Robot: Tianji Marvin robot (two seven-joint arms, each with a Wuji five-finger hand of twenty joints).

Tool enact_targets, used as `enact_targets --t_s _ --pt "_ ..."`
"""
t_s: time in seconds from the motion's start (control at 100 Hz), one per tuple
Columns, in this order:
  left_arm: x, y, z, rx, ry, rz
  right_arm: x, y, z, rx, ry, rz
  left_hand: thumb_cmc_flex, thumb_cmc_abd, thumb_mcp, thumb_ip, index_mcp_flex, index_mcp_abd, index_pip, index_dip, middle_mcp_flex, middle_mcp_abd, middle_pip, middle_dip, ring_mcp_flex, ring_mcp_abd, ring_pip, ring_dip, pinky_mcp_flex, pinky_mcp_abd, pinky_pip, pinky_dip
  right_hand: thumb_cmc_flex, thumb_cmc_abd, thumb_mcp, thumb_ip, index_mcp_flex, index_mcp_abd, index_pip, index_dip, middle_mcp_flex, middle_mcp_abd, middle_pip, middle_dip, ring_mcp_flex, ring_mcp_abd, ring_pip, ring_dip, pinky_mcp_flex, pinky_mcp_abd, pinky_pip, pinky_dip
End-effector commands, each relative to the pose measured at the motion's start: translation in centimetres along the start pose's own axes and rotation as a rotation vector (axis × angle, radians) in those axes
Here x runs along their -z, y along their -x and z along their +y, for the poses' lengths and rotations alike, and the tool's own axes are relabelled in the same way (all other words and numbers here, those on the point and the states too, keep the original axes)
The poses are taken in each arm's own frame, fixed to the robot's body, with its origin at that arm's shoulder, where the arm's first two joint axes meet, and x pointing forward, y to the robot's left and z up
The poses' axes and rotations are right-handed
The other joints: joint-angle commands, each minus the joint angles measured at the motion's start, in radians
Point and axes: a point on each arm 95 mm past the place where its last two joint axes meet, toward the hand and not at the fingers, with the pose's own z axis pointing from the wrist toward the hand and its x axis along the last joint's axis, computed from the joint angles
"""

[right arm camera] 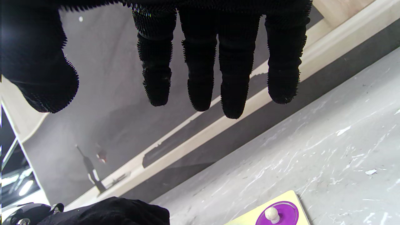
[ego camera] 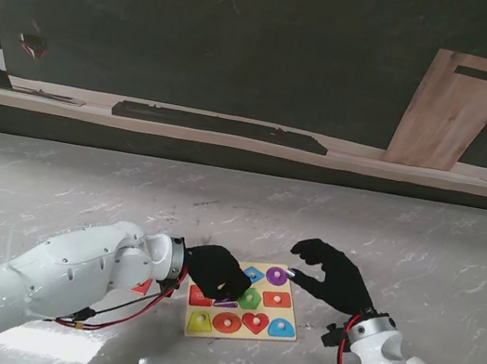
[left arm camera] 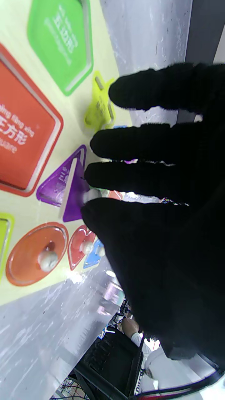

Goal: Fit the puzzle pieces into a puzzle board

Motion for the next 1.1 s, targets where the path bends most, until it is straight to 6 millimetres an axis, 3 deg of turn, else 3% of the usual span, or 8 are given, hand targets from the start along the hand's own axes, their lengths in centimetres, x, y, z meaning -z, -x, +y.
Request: enact_targets --t_s 0.0,1.09 --pt "-0.11 -0.31 0.04 0.006 -0.003 0.005 0.12 -0.24 -0.30 -0.006 0.001 0.001 -0.001 -0.005 0.047 0.004 -0.029 -0.009 0.032 0.015 -0.006 0.011 0.023 0.009 0.013 -0.003 0.027 -0.008 -0.010 -0.081 0.035 0.022 -0.012 0.012 -0.018 0.030 -0.002 -0.023 -0.019 -0.003 0.016 -0.028 0.010 0.010 0.007 -0.018 0.011 0.016 -0.011 0.005 0.015 0.017" --pt "-0.33 0.38 0.08 -0.008 0.040 0.007 0.10 -0.13 -0.25 -0.007 0.002 -0.002 0.023 0.034 -0.005 -0.006 -0.052 -0.020 0.016 0.022 -0.035 0.009 0.008 0.009 -0.010 -0.006 0.024 -0.004 -0.029 -0.088 0.026 0.024 -0.011 0.012 -0.017 0.030 -0.002 -0.024 -0.020 -0.003 0.016 -0.028 0.010 0.010 0.009 -0.017 0.012 0.017 -0.011 0.005 0.015 0.017"
